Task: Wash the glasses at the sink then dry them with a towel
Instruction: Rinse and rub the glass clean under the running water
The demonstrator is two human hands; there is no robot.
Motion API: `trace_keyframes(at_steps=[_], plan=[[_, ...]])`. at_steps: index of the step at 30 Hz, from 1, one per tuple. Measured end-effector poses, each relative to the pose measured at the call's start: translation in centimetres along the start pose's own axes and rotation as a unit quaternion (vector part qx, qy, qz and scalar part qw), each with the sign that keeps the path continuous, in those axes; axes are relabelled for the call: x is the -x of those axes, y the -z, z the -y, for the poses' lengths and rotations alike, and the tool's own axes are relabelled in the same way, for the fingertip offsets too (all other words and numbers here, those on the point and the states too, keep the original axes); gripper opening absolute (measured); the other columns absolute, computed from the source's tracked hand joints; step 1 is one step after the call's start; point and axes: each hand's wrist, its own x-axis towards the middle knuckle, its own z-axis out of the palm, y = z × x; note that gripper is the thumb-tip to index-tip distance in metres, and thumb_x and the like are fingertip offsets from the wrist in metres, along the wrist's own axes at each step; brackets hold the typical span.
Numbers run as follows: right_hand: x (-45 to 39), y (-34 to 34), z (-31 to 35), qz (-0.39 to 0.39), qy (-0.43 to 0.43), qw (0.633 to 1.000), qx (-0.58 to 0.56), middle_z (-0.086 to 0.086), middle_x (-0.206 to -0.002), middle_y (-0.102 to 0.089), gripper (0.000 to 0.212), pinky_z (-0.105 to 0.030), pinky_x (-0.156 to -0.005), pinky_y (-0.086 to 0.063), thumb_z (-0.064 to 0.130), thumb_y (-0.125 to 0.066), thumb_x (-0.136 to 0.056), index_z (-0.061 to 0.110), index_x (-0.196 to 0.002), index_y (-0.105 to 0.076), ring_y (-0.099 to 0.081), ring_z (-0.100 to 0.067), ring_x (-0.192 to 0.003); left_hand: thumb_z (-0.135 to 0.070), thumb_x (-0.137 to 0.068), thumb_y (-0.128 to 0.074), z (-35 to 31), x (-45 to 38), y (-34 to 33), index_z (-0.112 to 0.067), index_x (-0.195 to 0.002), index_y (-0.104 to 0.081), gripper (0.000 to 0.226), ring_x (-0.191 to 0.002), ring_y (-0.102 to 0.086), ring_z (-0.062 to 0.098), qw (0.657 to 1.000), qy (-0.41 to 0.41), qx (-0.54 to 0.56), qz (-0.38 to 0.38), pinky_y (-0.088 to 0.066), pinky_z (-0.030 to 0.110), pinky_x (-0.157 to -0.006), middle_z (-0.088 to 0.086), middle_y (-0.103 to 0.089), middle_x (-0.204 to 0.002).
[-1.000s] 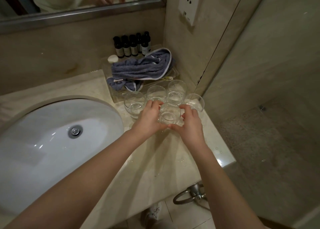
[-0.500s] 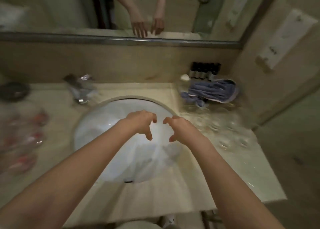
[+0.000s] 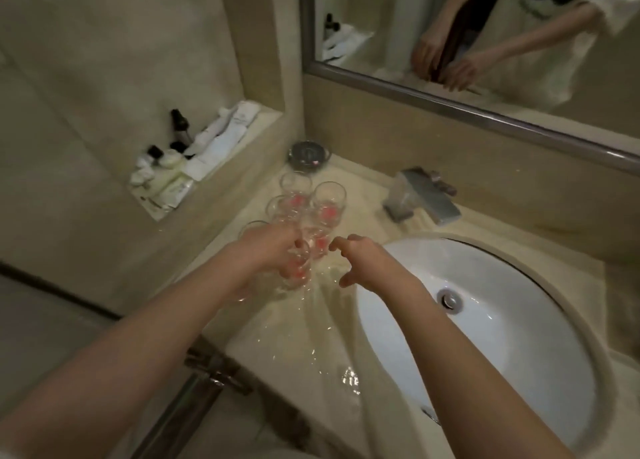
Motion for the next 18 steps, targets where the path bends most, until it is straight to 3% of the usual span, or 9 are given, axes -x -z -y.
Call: trace_keyframes(at_steps=[5, 8, 12, 15, 18], plan=[[-2.8, -0.8, 1.8, 0.009, 0.02, 1.0, -0.022, -0.009, -0.135, -0.052, 0.071, -0.034, -0.09, -0.044, 0.009, -0.079, -0.075, 0.016, -0.137, -0.045, -0.054, -0.028, -0.118, -0.026, -0.07, -0.082, 2.6, 0.3, -0.8, -0.025, -0.132, -0.051, 0.07, -0.11, -0.056, 0.02, 1.0, -0.001, 0.009, -0.016, -0.045, 0.03, -0.075, -0.003, -0.056, -0.127], [-3.7, -1.0, 2.2, 0.009, 0.017, 0.999, -0.025, -0.011, -0.132, -0.053, 0.072, -0.037, -0.091, -0.046, 0.01, -0.08, -0.074, 0.015, -0.136, -0.044, -0.055, -0.031, -0.115, -0.03, -0.069, -0.081, 2.4, -0.2, -1.1, -0.024, -0.137, -0.045, 0.077, -0.118, -0.052, 0.02, 0.999, -0.015, -0.02, -0.039, -0.043, 0.029, -0.072, -0.005, -0.044, -0.14], [-4.5, -1.5, 2.3, 0.009, 0.011, 0.999, -0.031, -0.013, -0.13, -0.054, 0.077, -0.042, -0.09, -0.048, 0.012, -0.081, -0.071, 0.016, -0.137, -0.042, -0.057, -0.034, -0.113, -0.037, -0.067, -0.083, 1.7, -1.1, -1.4, -0.023, -0.141, -0.038, 0.088, -0.13, -0.041, 0.019, 0.997, -0.02, -0.069, -0.038, -0.045, 0.035, -0.09, -0.003, -0.037, -0.147], [-5.0, -2.1, 2.6, 0.005, 0.007, 0.999, -0.038, -0.014, -0.127, -0.057, 0.077, -0.042, -0.088, -0.049, 0.016, -0.081, -0.071, 0.015, -0.138, -0.041, -0.058, -0.035, -0.11, -0.047, -0.07, -0.079, 1.0, -1.5, -1.3, -0.015, -0.141, -0.036, 0.089, -0.132, -0.041, 0.02, 0.992, -0.03, -0.115, -0.033, -0.043, 0.034, -0.093, 0.001, -0.04, -0.145], [-5.5, -2.6, 3.0, -0.024, 0.004, 0.998, -0.052, -0.016, -0.116, -0.061, 0.065, -0.039, -0.078, -0.049, 0.022, -0.08, -0.074, 0.007, -0.126, -0.045, -0.061, -0.037, -0.101, -0.053, -0.074, -0.073, 0.3, -1.6, -1.5, -0.009, -0.136, -0.037, 0.084, -0.124, -0.048, 0.024, 0.991, -0.024, -0.127, -0.028, -0.041, 0.036, -0.093, 0.007, -0.048, -0.136]])
